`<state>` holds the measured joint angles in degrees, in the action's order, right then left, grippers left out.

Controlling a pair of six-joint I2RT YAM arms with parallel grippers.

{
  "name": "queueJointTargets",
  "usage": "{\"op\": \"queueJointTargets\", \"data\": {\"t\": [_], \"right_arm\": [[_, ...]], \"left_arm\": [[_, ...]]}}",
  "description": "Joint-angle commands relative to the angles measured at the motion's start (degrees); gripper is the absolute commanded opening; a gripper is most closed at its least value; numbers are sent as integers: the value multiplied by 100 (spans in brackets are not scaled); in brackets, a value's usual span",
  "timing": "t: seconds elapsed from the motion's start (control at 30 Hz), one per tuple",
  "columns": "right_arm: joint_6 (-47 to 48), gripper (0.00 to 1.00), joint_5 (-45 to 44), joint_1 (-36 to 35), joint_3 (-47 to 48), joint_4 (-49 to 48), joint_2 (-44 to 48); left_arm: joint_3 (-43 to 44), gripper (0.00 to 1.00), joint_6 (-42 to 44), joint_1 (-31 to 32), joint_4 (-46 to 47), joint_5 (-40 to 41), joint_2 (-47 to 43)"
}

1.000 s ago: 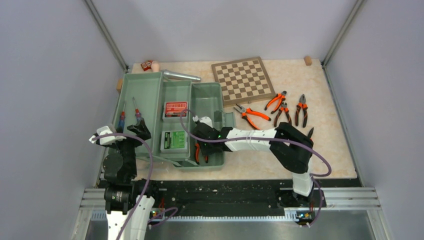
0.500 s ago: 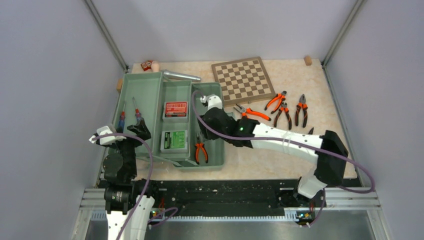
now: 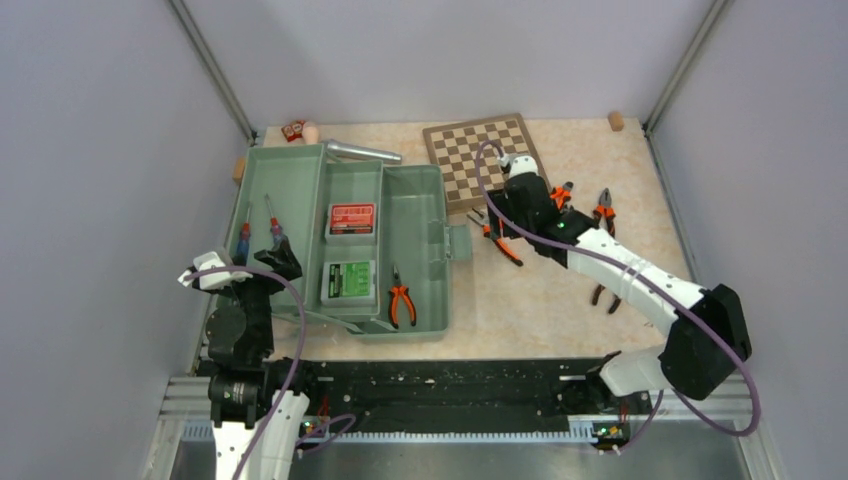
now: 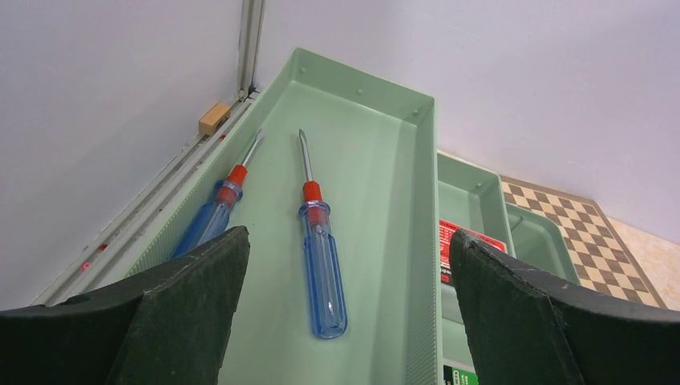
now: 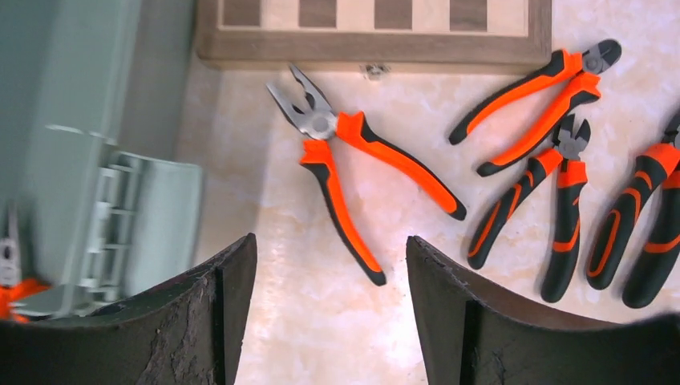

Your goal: Pack the tool kit

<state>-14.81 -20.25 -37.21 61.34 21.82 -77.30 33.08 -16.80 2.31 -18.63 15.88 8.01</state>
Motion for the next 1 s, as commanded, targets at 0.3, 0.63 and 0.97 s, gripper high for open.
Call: {"op": "queueJointTargets", "data": {"t": [0.3,0.63,0.97], "right_arm": [[784,53,1409,693,-196,-937,-1382],[951,42,1305,821,-40,-1259,-2370],[925,11,1147,818,-203,-1372,-2345]], "left_arm": [[-38,99,-18,33,246,-78,104],[-31,99,-12,50,255,-85,82],[-35,99,-8,59,253,-98,53]]}}
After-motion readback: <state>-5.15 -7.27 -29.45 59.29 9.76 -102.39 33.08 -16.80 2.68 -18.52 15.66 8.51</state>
